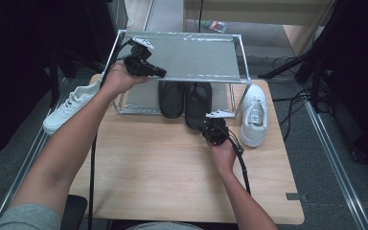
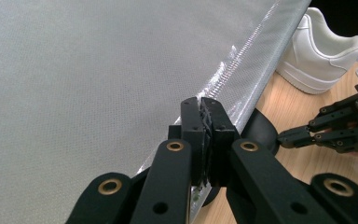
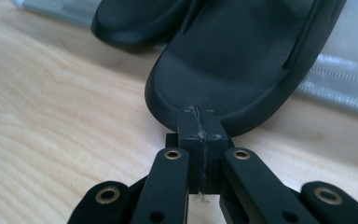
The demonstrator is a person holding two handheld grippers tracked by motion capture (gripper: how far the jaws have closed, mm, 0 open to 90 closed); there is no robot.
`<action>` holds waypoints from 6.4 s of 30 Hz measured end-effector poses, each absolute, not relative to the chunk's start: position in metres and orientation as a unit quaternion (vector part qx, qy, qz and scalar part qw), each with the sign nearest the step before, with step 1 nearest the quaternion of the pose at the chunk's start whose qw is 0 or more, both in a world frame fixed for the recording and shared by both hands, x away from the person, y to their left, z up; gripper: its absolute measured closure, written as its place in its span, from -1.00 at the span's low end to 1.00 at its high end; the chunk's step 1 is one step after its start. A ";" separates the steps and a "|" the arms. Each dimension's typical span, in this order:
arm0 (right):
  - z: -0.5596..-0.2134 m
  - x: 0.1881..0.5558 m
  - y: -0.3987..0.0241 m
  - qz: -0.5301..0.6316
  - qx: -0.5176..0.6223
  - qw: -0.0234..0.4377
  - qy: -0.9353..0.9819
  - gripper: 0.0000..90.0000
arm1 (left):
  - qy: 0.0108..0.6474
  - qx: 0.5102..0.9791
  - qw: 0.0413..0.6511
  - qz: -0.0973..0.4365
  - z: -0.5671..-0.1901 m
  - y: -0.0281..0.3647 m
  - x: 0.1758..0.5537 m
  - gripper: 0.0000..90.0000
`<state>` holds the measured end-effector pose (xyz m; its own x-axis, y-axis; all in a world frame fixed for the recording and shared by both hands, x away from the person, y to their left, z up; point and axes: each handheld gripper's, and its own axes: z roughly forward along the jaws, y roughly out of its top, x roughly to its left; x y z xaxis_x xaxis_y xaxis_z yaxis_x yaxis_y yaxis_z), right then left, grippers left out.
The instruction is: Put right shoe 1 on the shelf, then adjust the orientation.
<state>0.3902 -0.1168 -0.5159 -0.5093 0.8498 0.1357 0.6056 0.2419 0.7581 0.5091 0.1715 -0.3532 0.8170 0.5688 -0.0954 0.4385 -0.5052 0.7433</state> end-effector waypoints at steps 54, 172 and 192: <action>-0.460 0.339 -0.141 0.480 0.345 0.081 0.802 0.31 | 0.322 0.845 0.426 0.035 -0.344 0.186 0.428 -0.05; -0.479 0.308 -0.195 0.437 0.382 0.081 0.810 0.16 | 0.532 0.753 0.372 0.110 -0.471 0.423 0.462 0.35; -0.481 0.309 -0.195 0.437 0.383 0.077 0.810 0.16 | 0.525 0.768 0.358 0.079 -0.475 0.423 0.462 0.85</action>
<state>0.3089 -0.1945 -0.4810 -0.6950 0.6879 0.2094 0.5529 0.3251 0.7672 0.4622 0.4226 -0.4749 0.4364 0.8630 -0.2546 0.7497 -0.1923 0.6332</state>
